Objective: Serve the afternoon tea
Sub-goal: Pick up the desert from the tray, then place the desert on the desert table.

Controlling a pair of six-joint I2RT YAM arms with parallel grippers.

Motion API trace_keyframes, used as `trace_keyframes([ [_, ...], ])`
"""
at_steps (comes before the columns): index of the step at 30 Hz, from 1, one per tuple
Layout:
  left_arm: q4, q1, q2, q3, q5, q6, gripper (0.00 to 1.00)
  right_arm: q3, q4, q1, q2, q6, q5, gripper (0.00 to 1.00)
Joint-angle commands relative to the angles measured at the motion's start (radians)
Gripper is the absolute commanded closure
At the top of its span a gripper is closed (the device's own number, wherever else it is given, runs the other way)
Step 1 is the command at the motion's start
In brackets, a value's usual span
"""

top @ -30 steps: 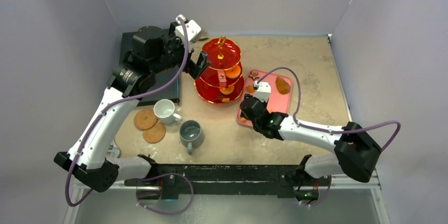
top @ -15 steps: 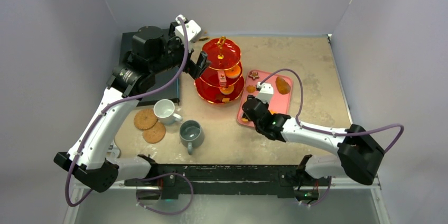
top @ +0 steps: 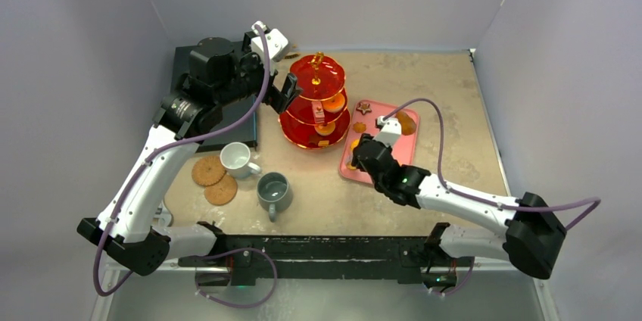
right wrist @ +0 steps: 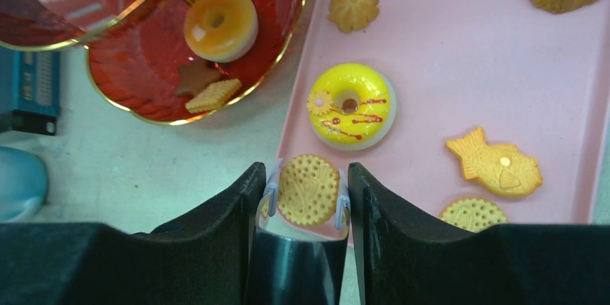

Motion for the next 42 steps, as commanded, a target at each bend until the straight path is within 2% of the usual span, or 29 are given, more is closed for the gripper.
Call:
trace_keyframes([
  [1, 0.022, 0.001, -0.024, -0.002, 0.011, 0.010, 0.04, 0.017, 0.035, -0.001, -0.069, -0.030, 0.052, 1.00],
  [6, 0.022, 0.001, -0.023, -0.001, 0.012, 0.007, 0.04, 0.127, -0.021, -0.001, -0.123, -0.109, 0.067, 1.00],
  [12, 0.018, 0.001, -0.024, 0.000, 0.003, 0.009, 0.04, 0.343, -0.036, -0.002, -0.146, -0.311, 0.086, 1.00],
  [21, 0.019, 0.001, -0.030, 0.000, 0.008, -0.001, 0.05, 0.675, 0.048, -0.036, 0.011, -0.561, 0.067, 1.00],
  [32, 0.010, 0.001, -0.046, 0.002, 0.009, -0.002, 0.05, 0.799, 0.168, -0.139, 0.208, -0.593, -0.088, 1.00],
  [42, 0.018, 0.001, -0.047, 0.002, 0.005, -0.004, 0.05, 0.880, 0.150, -0.168, 0.335, -0.597, -0.147, 0.97],
])
